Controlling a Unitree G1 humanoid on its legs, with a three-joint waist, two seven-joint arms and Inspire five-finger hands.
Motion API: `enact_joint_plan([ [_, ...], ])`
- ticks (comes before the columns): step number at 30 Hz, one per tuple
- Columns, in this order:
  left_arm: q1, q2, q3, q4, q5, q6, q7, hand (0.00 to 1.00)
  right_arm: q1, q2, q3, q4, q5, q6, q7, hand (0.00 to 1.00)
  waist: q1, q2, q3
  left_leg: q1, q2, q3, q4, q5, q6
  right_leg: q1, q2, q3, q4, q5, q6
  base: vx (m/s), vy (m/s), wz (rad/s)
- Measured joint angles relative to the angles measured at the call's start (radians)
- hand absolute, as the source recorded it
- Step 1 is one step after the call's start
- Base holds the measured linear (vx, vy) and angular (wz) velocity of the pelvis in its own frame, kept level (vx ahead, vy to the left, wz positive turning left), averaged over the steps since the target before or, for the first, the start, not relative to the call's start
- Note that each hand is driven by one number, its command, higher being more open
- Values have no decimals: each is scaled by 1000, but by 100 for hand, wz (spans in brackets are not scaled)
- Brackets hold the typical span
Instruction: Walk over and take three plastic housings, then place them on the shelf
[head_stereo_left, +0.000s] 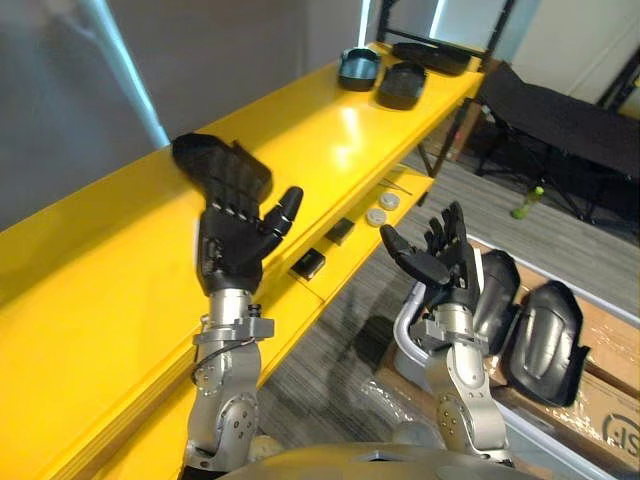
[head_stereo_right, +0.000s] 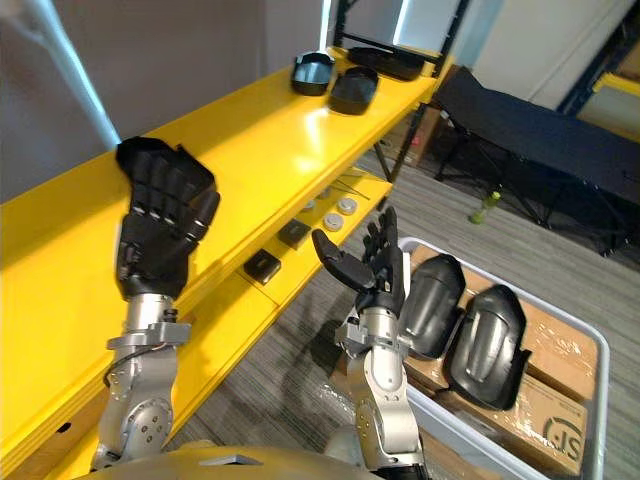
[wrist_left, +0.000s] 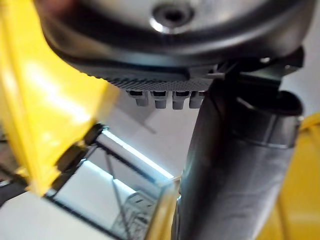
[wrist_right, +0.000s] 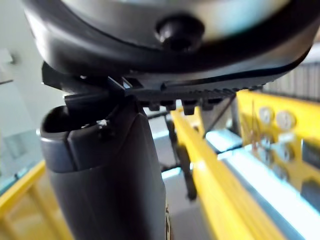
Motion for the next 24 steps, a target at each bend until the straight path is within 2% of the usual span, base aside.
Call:
enact_joint_plan([
  [1, -19, -1, 0, 5, 0, 0, -3, 100, 4, 1, -15, -2, 10, 0, 15, 100, -11, -36, 8, 17, 13, 48, 5, 2, -4, 7, 9, -29, -55, -67, 69, -22, -316, -114],
  [3, -54, -11, -5, 47, 1, 15, -1, 100, 14, -12, -48, -4, 10, 2, 36, 100, -48, -23, 30, 18, 49, 53, 19, 22, -4, 14, 38, -60, -53, -84, 55, -62, -294, -38],
  [4, -71, -12, -16, 74, 1, 42, -1, 100, 40, -13, -87, -5, 10, 6, 37, 100, -72, -26, 31, -4, 57, 34, 44, 69, 9, 14, 42, -71, -42, -94, 38, -77, -251, 21],
  [5, -69, -14, -33, 77, 1, 46, -1, 100, 58, -12, -115, -5, 10, 9, 46, 100, -91, -33, 40, -32, 57, 14, 91, 110, 58, 13, 42, -75, -37, -106, 20, -86, -302, 15],
  [6, -70, -15, -39, 78, 1, 47, -3, 100, 71, -12, -127, -6, 9, 9, 49, 100, -95, -34, 43, -54, 60, 11, 123, 134, 91, 13, 43, -78, -41, -112, 10, -66, -255, 9],
  [7, -70, -22, -50, 79, 0, 51, -12, 100, 95, -13, -145, -8, 9, 9, 50, 100, -105, -34, 45, -99, 62, 11, 178, 188, 163, 21, 44, -83, -65, -107, -5, -71, -249, 8],
  [8, -69, -28, -53, 80, 0, 52, -18, 100, 105, -13, -150, -12, 9, 9, 50, 100, -110, -33, 48, -109, 60, 9, 193, 196, 166, 32, 44, -84, -83, -101, -11, -30, -175, -5],
  [9, -66, -37, -64, 80, 0, 52, -31, 100, 123, -24, -159, -26, 9, 9, 50, 100, -107, -19, 55, -112, 19, -17, 197, 157, 123, 55, 46, -66, -138, -71, -24, -1, -91, -33],
  [10, -66, -43, -86, 77, 1, 50, -41, 100, 124, -38, -159, -43, 10, 9, 51, 100, -104, 5, 50, -111, -53, -49, 176, 90, 104, 59, 55, -44, -187, -39, -35, 20, -52, -48],
  [11, -66, -41, -97, 72, 1, 49, -45, 100, 123, -43, -155, -54, 11, 8, 53, 100, -104, 16, 48, -109, -89, -62, 158, 52, 111, 58, 61, -31, -209, -23, -38, 24, -23, -63],
  [13, -62, -38, -117, 70, 1, 47, -63, 100, 113, -49, -131, -73, 31, 1, 61, 100, -84, 29, 47, -85, -211, -129, 52, -33, 134, 41, 86, 41, -275, 35, -41, 21, 12, -88],
  [14, -59, -35, -116, 70, 1, 46, -62, 100, 109, -49, -127, -74, 30, 1, 61, 100, -78, 30, 47, -76, -236, -142, 18, -42, 147, 33, 96, 65, -288, 51, -37, 14, 56, -105],
  [15, -58, -23, -112, 71, 1, 42, -59, 100, 104, -46, -121, -74, 26, 1, 61, 100, -76, 35, 45, -60, -246, -141, -21, -46, 157, 15, 106, 97, -300, 77, -27, 27, 53, -97],
  [18, -56, 9, -87, 75, -4, 40, -59, 100, 116, -44, -131, -74, -36, 1, 29, 100, -80, 4, 65, -61, -274, -81, -25, -53, 166, -1, 102, 163, -364, 136, -5, 8, 111, -78],
  [21, -63, 10, -70, 75, 1, 33, -58, 100, 127, -29, -206, -74, -42, 1, -14, 100, -88, -10, 74, -79, -302, -37, -4, -73, 184, -1, 75, 193, -437, 190, 11, -27, 134, -47],
  [24, -76, 10, -76, 75, 4, 32, -40, 100, 125, -8, -313, -28, -51, 0, -73, 100, -90, -27, 93, -105, -313, -7, 61, -115, 196, -7, 62, 229, -460, 212, 30, -36, 85, -32],
])
